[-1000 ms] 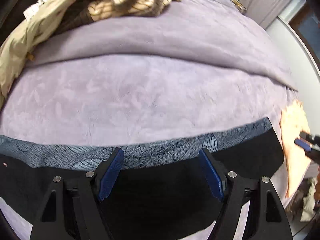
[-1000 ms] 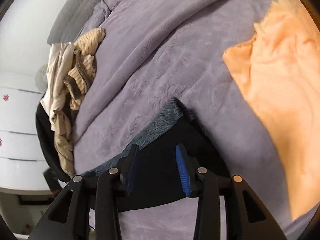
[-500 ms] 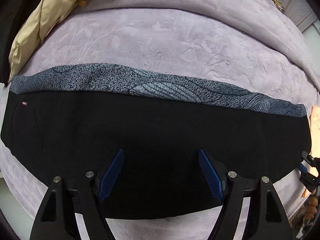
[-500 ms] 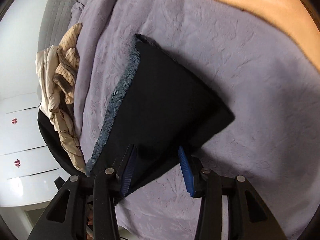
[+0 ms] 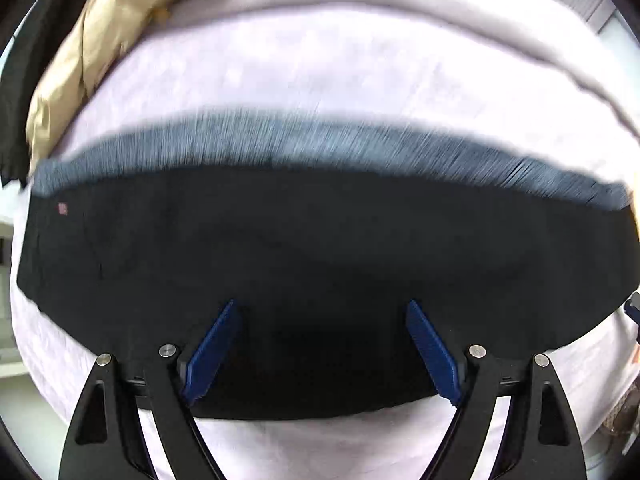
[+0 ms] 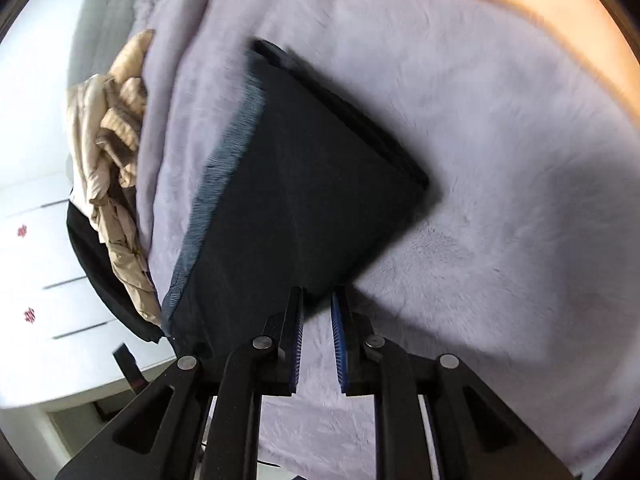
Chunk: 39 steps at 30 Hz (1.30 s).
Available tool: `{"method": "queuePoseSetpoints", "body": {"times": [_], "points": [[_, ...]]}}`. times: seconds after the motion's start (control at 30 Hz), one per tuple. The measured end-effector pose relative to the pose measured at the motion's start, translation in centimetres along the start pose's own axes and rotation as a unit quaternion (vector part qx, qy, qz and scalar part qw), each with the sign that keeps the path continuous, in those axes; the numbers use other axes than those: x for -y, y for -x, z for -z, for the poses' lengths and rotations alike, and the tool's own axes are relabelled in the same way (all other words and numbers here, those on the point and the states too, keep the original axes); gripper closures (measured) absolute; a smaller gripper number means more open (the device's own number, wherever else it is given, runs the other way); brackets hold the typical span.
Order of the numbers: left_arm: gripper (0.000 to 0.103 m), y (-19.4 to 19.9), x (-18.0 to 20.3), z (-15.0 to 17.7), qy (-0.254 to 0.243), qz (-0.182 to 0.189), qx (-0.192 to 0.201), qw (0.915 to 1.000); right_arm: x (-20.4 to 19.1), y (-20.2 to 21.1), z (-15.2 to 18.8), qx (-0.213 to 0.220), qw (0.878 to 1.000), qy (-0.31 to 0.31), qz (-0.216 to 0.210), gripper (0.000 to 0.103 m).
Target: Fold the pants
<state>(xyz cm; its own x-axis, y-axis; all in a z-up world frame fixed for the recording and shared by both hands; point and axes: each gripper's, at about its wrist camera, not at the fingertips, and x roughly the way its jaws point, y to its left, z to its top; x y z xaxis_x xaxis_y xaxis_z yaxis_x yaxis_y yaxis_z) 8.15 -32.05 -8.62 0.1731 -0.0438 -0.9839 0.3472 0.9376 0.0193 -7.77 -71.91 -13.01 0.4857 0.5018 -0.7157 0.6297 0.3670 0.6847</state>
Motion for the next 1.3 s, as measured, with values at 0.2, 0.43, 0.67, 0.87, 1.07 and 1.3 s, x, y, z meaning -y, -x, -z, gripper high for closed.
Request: {"method": "queuePoseSetpoints", "body": {"times": [0.2,0.43,0.67,0.87,1.07,1.3], "points": [[0.016,-1.2,6.0,-3.8,-0.046,0.016,0.039,0.9981,-7.0,-0.8,-4.9,0.022,0.989,0.131,0.06,0.086],[0.016,-5.6,7.4,-6.9,-0.04,-0.017,0.054,0.9976,-5.2,-5.2,-10.2,0.01,0.984,0.128,0.125,0.103],[0.016,-1.6,-4.2,-4.8,0.035,-0.082,0.047,0.9949,-4.8,-1.1,-9.8,0.031,0.995,0.053,0.079,0.086],[0.016,0.3,-17.7,1.4,0.129,-0.103,0.017,0.9861,-12.1,-3.7,0.3,-0.078,0.989,0.12,-0.027,0.07],[0.016,-1.2,-26.2,2.4,0.122,-0.11,0.019,0.9862,-18.2,-17.3,16.0,-0.224,0.962,0.131,-0.079,0.063],[0.004,-4.2,-33.5,2.4,0.118,-0.088,0.033,0.9885,-22.5,-27.7,23.4,-0.223,0.962,0.117,-0.101,0.063]]}}
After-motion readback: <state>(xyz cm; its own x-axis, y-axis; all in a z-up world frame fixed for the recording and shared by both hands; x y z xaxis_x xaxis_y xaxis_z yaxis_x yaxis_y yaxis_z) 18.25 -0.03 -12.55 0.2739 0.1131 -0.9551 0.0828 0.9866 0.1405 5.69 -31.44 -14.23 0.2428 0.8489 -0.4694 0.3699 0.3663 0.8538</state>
